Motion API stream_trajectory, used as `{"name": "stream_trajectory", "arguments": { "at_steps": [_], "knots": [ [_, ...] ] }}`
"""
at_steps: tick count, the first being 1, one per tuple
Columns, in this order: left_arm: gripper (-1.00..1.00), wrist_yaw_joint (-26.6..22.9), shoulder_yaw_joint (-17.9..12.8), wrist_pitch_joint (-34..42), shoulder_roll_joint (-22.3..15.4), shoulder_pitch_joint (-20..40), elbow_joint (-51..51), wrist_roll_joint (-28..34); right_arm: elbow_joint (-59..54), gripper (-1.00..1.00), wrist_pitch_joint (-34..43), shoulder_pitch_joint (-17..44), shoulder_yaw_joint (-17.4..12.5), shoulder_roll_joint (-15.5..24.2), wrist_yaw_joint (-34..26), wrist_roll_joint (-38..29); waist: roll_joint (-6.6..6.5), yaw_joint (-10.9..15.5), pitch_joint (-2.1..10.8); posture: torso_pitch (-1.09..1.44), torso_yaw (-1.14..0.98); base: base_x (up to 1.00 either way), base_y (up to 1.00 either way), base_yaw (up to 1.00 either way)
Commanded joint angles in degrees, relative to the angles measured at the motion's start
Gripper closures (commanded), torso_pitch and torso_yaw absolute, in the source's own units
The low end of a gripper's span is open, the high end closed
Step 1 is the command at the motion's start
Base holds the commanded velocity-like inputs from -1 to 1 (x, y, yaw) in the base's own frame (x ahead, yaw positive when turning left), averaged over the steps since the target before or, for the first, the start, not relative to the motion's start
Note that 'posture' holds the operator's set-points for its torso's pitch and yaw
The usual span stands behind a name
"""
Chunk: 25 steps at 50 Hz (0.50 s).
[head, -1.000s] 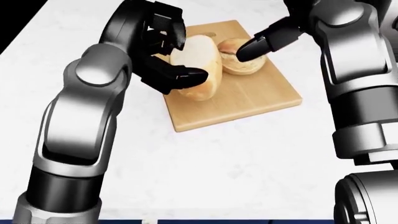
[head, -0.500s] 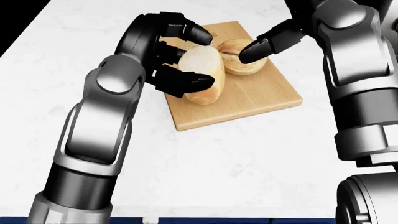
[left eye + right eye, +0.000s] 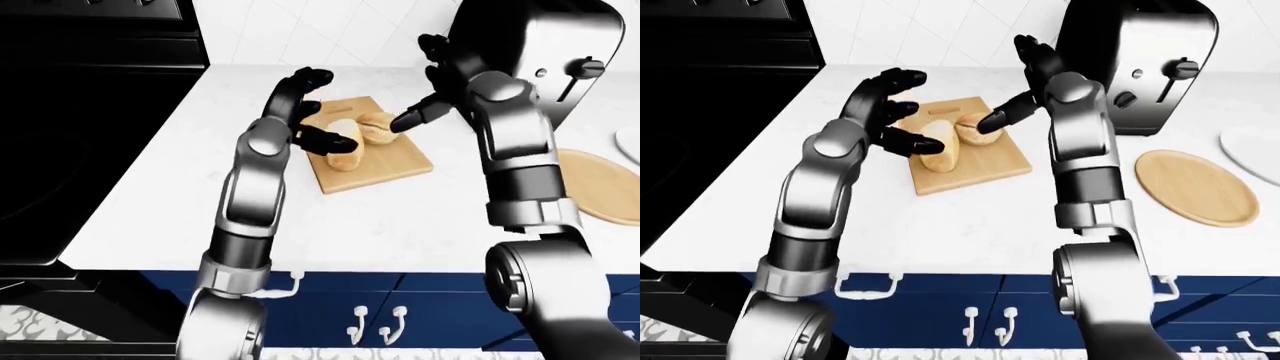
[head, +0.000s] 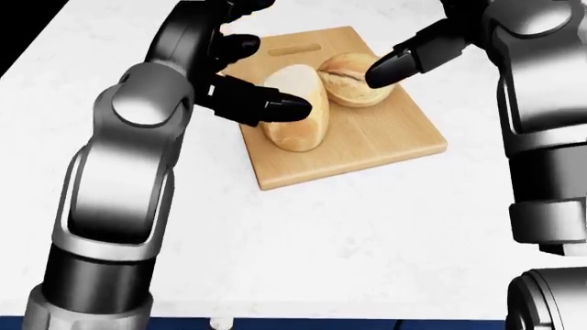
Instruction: Place all breads on the cutting board.
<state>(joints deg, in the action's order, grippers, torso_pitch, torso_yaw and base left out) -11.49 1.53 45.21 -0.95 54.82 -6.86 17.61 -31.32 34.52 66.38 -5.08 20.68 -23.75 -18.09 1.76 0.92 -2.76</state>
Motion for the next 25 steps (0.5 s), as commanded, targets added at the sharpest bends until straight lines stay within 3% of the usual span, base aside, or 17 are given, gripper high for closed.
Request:
{"name": "stream_trajectory", "arguments": {
  "at_steps": [1,7,11,19,25],
  "knots": [
    [-0.48,-0.69,-1.01,1.09,-1.20,3.52,4.27,-0.08,7.86,-1.00,3.51,0.95,-0.13,1.16,-2.68,-0.60,0.18,0.04,2.11,0.00,0.00,0.00,0.00,0.00],
    [-0.52,-3.53,-2.66,7.07,-5.01,5.07,11.67,-1.12,26.95,-1.00,16.83,-3.46,0.19,4.20,-12.79,-3.92,0.08,0.11,1.71,0.00,0.00,0.00,0.00,0.00],
    [-1.00,-4.78,-3.81,9.62,-7.90,5.99,14.39,-1.99,35.14,-1.00,22.56,-5.29,-0.10,6.49,-19.31,-6.96,-0.02,0.17,1.40,0.00,0.00,0.00,0.00,0.00],
    [-1.00,-7.43,-6.51,15.33,-13.66,4.31,23.71,-4.09,47.57,-1.00,30.12,-8.40,-2.81,12.66,-29.43,-10.79,-0.42,-0.08,1.13,0.00,0.00,0.00,0.00,0.00],
    [-1.00,-8.96,-10.77,17.48,-18.85,1.19,27.61,-7.15,57.50,-1.00,36.70,-12.64,-2.94,20.17,-40.25,-15.26,-0.68,-0.21,0.88,0.00,0.00,0.00,0.00,0.00]
  ]
}}
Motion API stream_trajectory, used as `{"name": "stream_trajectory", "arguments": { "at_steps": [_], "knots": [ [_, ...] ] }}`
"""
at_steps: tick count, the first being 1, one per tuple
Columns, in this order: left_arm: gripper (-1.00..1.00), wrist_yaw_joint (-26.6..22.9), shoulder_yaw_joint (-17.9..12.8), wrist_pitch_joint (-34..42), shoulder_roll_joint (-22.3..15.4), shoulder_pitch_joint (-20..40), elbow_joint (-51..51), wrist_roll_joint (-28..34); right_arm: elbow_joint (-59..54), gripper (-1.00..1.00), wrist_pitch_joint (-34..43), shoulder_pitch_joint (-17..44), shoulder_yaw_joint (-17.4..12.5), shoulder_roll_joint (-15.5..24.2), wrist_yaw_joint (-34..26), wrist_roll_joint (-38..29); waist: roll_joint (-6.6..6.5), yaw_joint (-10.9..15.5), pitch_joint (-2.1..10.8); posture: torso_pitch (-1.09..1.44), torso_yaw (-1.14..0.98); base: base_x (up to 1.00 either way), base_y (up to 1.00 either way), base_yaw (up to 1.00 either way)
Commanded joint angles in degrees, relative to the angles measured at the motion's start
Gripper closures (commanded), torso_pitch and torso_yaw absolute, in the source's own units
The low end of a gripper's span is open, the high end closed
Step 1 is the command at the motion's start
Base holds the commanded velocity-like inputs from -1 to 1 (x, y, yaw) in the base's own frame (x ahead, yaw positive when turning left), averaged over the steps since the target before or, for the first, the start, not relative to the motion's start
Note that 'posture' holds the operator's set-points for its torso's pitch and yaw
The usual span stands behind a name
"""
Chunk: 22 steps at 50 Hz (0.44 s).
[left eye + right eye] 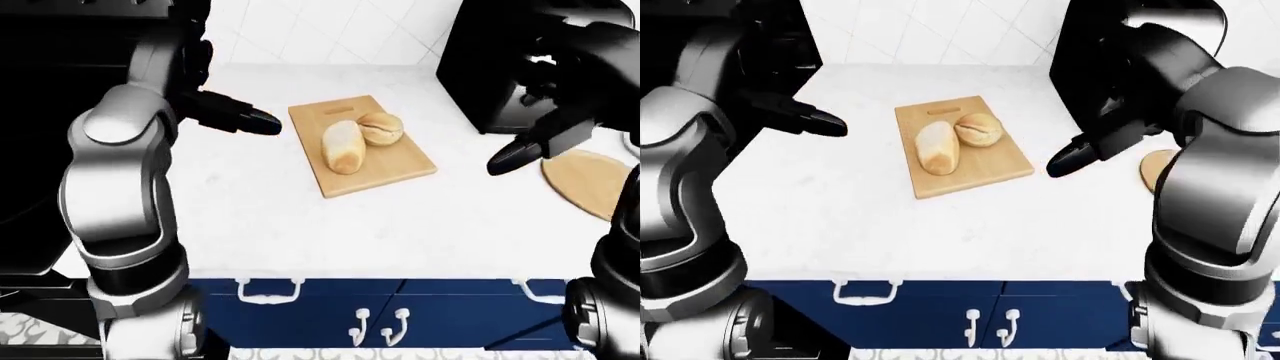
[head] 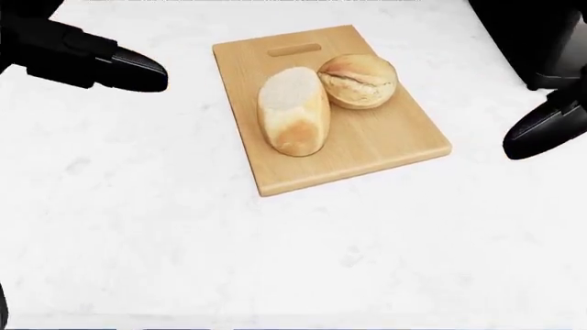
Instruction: Place all breads on the cutting board.
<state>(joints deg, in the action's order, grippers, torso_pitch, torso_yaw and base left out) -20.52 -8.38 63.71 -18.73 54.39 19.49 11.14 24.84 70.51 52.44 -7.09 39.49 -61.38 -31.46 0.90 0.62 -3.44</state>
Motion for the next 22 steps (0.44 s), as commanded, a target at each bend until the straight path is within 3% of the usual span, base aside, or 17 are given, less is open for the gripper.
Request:
{"name": "stream_trajectory", "arguments": {
  "at_steps": [1,3,11,22],
  "knots": [
    [-1.00,0.05,-1.55,-0.66,-2.01,1.73,1.37,-1.24,3.35,-1.00,1.64,0.17,-1.00,2.95,-4.87,-2.79,0.11,0.04,1.53,0.00,0.00,0.00,0.00,0.00],
    [-1.00,-0.25,-2.87,0.83,-3.92,1.36,2.69,-2.53,5.57,-1.00,2.91,-1.39,-0.47,6.42,-8.46,-5.79,0.08,-0.02,1.57,0.00,0.00,0.00,0.00,0.00],
    [-1.00,0.42,-7.08,3.48,-7.81,-4.42,8.90,-7.31,9.26,-1.00,5.20,-3.72,-1.54,12.56,-20.69,-18.53,-0.32,-0.37,1.45,0.00,0.00,0.00,0.00,0.00],
    [-1.00,4.55,-18.38,9.55,-13.96,-10.27,16.70,-16.57,12.81,-1.00,2.62,-7.71,-9.42,12.39,-31.01,-29.29,-0.99,-0.82,1.19,0.00,0.00,0.00,0.00,0.00]
  ]
}}
